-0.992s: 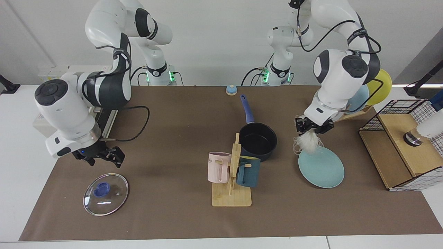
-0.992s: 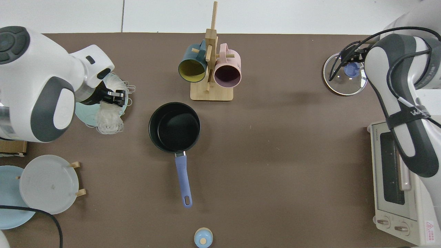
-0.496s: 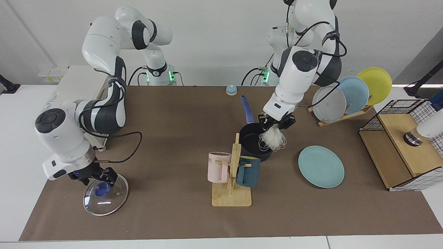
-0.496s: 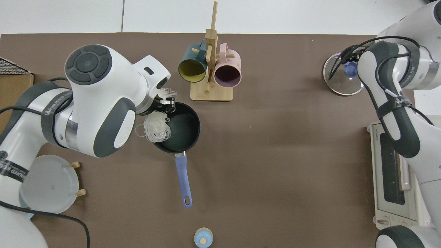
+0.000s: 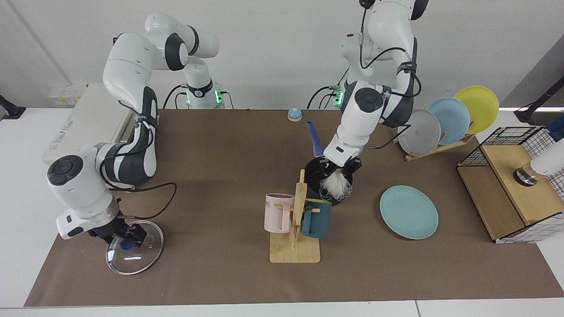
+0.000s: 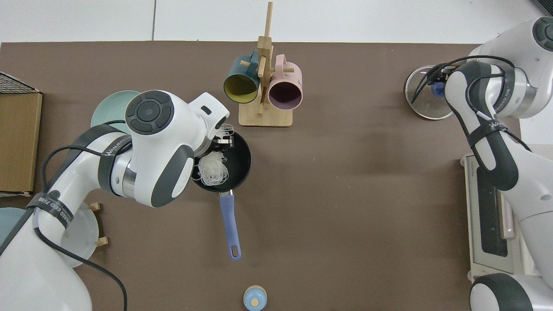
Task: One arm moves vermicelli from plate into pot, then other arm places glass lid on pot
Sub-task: 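Release the vermicelli into the pot while the right gripper lifts the lid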
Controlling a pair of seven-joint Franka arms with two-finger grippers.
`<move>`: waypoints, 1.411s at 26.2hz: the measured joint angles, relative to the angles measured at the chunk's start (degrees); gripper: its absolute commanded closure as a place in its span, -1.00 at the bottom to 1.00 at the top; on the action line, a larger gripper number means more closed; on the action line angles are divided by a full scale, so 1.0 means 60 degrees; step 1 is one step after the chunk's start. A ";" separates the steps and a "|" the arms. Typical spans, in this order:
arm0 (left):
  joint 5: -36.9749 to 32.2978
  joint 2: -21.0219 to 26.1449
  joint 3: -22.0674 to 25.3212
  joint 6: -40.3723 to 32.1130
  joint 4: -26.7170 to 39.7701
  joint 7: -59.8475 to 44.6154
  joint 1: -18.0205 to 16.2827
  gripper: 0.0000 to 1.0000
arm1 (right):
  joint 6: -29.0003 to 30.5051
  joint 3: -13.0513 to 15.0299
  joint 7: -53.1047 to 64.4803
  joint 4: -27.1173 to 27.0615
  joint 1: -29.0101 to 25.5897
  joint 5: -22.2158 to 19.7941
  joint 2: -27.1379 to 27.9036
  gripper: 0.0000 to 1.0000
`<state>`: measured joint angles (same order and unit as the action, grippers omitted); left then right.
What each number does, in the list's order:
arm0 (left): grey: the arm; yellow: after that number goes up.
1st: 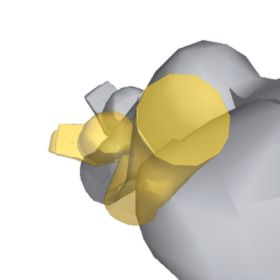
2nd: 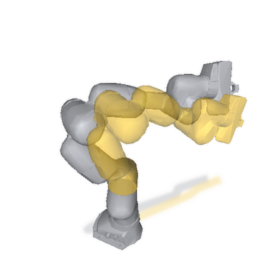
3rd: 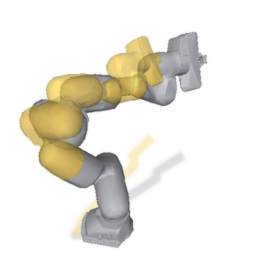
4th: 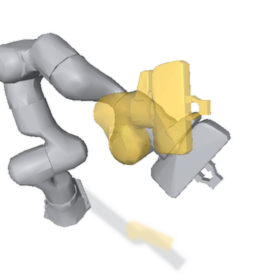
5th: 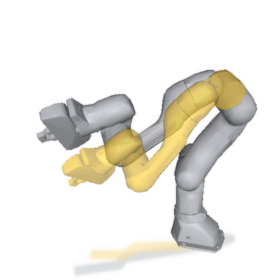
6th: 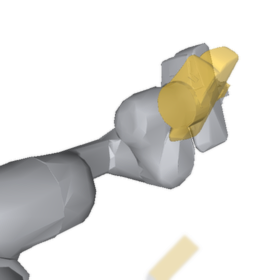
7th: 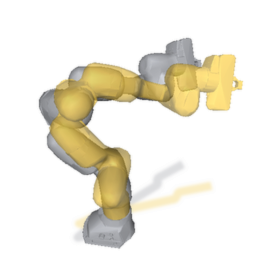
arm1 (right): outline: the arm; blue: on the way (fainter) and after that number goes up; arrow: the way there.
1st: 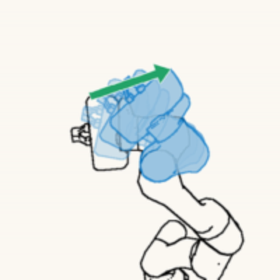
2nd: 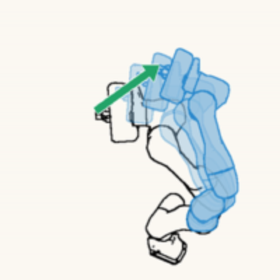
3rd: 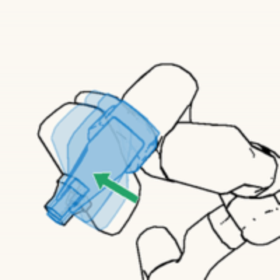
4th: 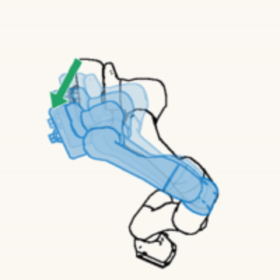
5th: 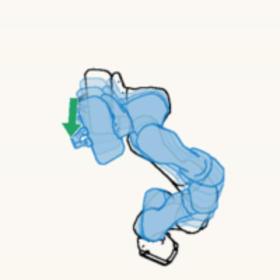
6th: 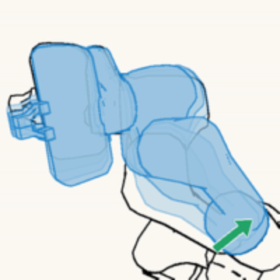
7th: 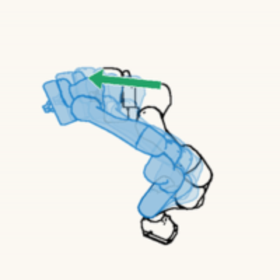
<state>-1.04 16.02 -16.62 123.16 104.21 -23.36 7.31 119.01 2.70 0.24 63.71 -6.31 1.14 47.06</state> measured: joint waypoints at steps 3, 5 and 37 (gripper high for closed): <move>-0.0297 0.0048 -0.0002 0.0323 0.0168 -0.0202 0.0016 1.00 | 0.0189 0.0001 0.0000 0.0195 -0.0042 0.0057 0.0003 -0.99; -0.0637 0.0086 -0.0015 0.0523 0.0312 -0.0451 0.0020 1.00 | 0.0251 0.0000 0.0025 0.0293 -0.0061 0.0126 0.0003 -0.99; -0.1329 0.0121 -0.0091 0.1100 0.0973 -0.1667 0.0546 0.73 | 0.0416 -0.0059 0.1000 0.0336 -0.0026 0.0428 -0.0402 1.00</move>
<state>-9.02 16.75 -17.17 129.76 110.05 -33.36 10.58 121.51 2.34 6.24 65.73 -6.46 3.70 44.65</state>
